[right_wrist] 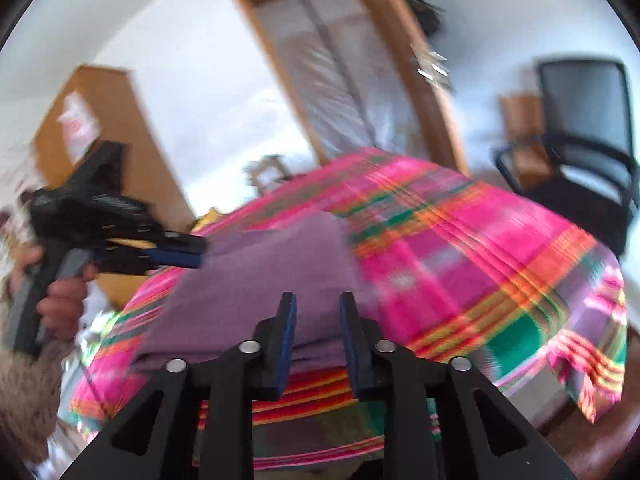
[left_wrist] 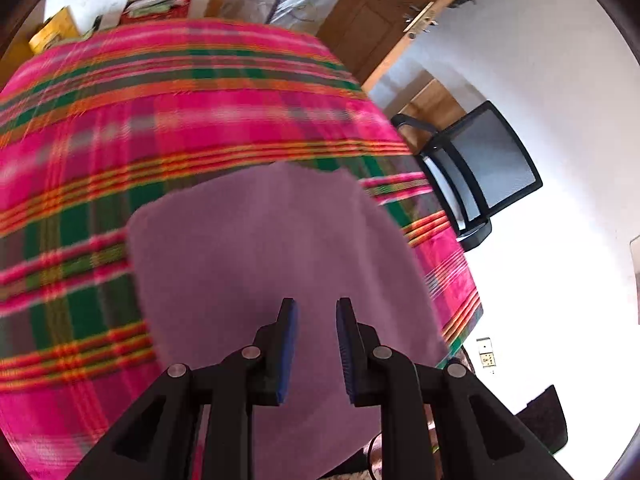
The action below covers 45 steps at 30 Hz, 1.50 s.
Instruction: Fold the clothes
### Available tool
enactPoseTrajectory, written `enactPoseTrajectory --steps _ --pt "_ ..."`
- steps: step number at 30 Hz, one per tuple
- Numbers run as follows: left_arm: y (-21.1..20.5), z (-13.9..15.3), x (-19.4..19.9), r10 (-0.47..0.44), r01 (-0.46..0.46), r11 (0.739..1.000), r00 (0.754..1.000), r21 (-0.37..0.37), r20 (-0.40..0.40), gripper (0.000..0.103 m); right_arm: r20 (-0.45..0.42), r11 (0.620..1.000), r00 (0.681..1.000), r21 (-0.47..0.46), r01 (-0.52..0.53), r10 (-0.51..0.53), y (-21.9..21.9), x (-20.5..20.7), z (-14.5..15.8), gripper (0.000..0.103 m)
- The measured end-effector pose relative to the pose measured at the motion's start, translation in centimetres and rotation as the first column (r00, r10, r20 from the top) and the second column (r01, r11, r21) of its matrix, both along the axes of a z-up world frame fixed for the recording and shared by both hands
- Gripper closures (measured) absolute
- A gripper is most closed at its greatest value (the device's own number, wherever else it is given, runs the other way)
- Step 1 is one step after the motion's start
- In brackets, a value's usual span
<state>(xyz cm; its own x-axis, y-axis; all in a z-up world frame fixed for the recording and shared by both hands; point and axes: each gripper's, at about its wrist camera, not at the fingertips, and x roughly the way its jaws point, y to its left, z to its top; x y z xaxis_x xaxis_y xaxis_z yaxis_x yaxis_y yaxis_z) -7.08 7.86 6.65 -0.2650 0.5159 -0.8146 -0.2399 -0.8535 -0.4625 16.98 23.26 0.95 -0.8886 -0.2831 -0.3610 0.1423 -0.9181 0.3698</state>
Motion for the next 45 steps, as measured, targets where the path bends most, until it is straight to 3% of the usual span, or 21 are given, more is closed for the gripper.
enactPoseTrajectory --steps 3,7,12,22,32,45 --pt "-1.9 -0.7 0.5 0.028 -0.029 0.999 1.000 0.026 0.011 0.082 -0.017 0.987 0.987 0.028 -0.156 0.157 -2.9 0.9 -0.1 0.074" --pt "-3.5 -1.5 0.6 0.056 -0.057 0.997 0.998 0.043 0.027 0.082 0.059 0.928 0.929 0.056 -0.369 0.366 -7.3 0.4 -1.6 0.071" --pt "-4.3 -2.2 0.6 0.063 -0.065 0.996 0.997 0.057 0.038 0.082 0.111 0.862 0.865 0.085 -0.499 0.490 -11.1 -0.6 -2.6 0.063" --pt "-4.8 -2.7 0.1 0.053 -0.058 0.994 0.997 0.090 0.054 0.081 0.113 0.839 0.855 0.165 -0.519 0.507 -14.8 -3.2 -1.9 0.060" --pt "-5.1 -3.2 -0.2 0.046 -0.054 0.992 0.997 0.116 0.069 0.080 0.138 0.842 0.849 0.119 -0.526 0.510 -15.5 -1.6 -2.3 0.057" --pt "-5.6 -3.5 0.1 0.053 -0.066 0.987 0.995 0.149 0.084 0.080 0.145 0.816 0.861 0.275 -0.508 0.487 -17.1 0.7 -2.5 0.049"
